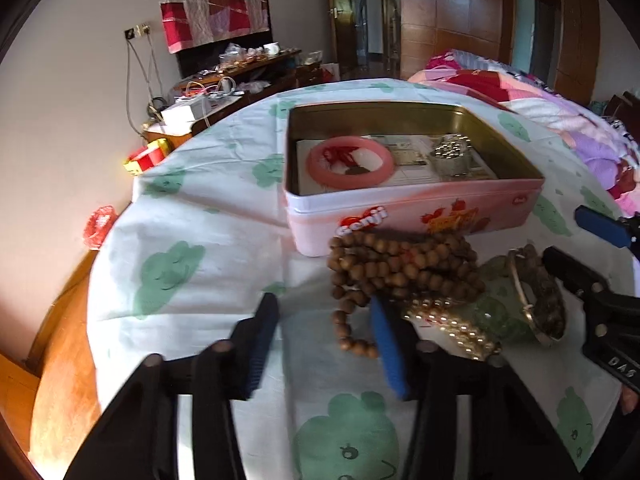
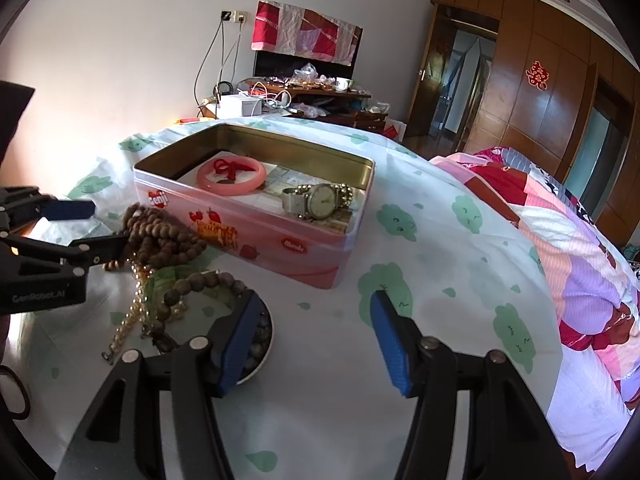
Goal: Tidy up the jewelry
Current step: 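Return to the pile and grasp the wooden bead strand with the left tool, then grasp the dark bead bracelet with the right tool while the left tool lifts the wooden beads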
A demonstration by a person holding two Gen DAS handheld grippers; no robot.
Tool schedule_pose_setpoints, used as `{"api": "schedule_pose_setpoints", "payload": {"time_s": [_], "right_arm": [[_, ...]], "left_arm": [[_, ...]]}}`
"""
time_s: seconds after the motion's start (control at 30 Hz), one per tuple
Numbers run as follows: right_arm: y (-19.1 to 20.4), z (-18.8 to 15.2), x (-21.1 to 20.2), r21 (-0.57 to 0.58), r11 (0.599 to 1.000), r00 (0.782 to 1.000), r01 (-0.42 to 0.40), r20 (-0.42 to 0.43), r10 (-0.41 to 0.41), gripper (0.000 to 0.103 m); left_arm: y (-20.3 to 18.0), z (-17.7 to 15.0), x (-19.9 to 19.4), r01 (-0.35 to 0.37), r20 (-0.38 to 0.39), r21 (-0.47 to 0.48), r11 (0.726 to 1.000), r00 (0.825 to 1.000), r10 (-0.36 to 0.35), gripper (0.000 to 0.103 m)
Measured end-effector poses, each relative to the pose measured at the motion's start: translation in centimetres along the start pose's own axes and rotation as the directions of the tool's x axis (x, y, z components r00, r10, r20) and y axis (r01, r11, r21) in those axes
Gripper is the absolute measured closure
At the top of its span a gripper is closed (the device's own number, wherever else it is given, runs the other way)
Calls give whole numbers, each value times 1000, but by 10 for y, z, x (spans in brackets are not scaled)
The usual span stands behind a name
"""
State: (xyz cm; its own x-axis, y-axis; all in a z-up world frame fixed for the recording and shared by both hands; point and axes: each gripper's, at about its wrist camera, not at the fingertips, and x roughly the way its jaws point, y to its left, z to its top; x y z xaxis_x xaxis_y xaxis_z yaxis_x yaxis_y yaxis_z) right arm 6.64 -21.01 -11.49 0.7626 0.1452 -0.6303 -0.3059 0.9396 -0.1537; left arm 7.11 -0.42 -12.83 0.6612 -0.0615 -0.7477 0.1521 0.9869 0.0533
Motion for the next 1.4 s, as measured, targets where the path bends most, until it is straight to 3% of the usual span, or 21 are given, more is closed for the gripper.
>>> {"api": "schedule_pose_setpoints", "payload": {"time_s": [0.03, 0.1, 0.2, 0.43, 0.73, 1.03, 1.33, 1.37, 1.4], "right_arm": [[1, -1, 0, -3, 1000, 1000, 1, 0, -1, 40], [1, -2, 0, -7, 1000, 1000, 6, 1, -6, 40], [1, -3, -1, -6, 1000, 1000, 5, 3, -5, 40], [1, -2, -1, 7, 1000, 1000, 5, 8, -5, 40], [-3, 8, -14, 48, 999, 999, -24, 42, 22, 40], [21, 22, -26, 50, 993, 992, -111, 62, 108, 40], [34, 15, -10, 42, 987, 988, -152, 1, 152, 41], [35, 14, -8, 44, 986, 987, -158, -6, 158, 42], [35, 14, -8, 45, 986, 986, -163, -11, 164, 50]], "left_arm": [[-2, 0, 0, 12, 0, 7, 1000, 1000, -12, 70], [-7, -1, 0, 30, -7, 24, 999, 1000, -30, 96], [-7, -2, -3, 38, 4, 24, 999, 999, -38, 97], [2, 12, -39, 42, 114, 6, 999, 993, -42, 97], [13, 22, -71, -43, 192, -5, 999, 980, 44, 97], [27, 20, -74, -117, 178, -44, 992, 976, 123, 97], [31, 14, -61, -116, 137, -55, 992, 983, 122, 97], [31, 14, -61, -114, 135, -56, 992, 983, 121, 96], [32, 14, -60, -113, 133, -58, 992, 984, 120, 96]]}}
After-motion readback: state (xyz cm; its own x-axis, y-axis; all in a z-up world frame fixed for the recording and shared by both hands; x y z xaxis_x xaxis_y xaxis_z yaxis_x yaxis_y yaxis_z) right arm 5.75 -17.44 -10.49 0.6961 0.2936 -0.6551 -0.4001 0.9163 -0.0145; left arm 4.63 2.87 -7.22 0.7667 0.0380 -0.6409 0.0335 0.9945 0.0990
